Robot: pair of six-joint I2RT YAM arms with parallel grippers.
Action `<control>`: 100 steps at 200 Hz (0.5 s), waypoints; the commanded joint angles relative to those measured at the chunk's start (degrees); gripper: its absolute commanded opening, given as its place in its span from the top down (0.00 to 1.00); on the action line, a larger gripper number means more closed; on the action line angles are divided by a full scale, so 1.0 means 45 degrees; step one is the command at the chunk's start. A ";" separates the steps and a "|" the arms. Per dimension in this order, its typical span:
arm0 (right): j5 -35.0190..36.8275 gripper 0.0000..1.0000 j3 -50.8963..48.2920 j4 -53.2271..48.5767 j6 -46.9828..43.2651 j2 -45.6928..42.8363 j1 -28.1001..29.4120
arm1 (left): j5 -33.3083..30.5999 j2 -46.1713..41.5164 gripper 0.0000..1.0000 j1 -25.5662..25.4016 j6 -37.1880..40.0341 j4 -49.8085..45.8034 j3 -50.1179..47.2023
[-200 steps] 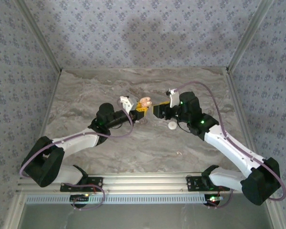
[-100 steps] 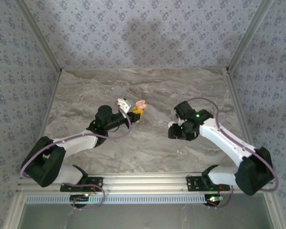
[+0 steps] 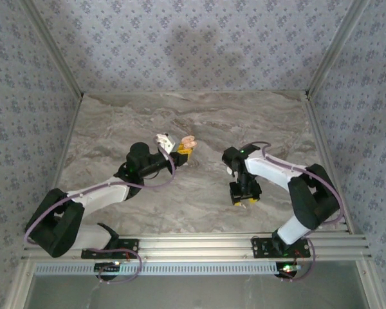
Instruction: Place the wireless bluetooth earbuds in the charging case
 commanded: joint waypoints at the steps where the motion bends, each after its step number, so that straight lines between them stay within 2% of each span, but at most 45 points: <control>1: -0.0066 0.50 0.0341 -0.0037 -0.0580 0.0561 0.0116 | -0.0008 -0.0377 0.83 0.0078 0.0214 -0.0031 -0.0014; 100: 0.0692 0.58 0.0195 0.0498 -0.0241 0.1304 -0.0216 | -0.0013 -0.0612 0.83 0.0078 0.0254 -0.0374 0.0050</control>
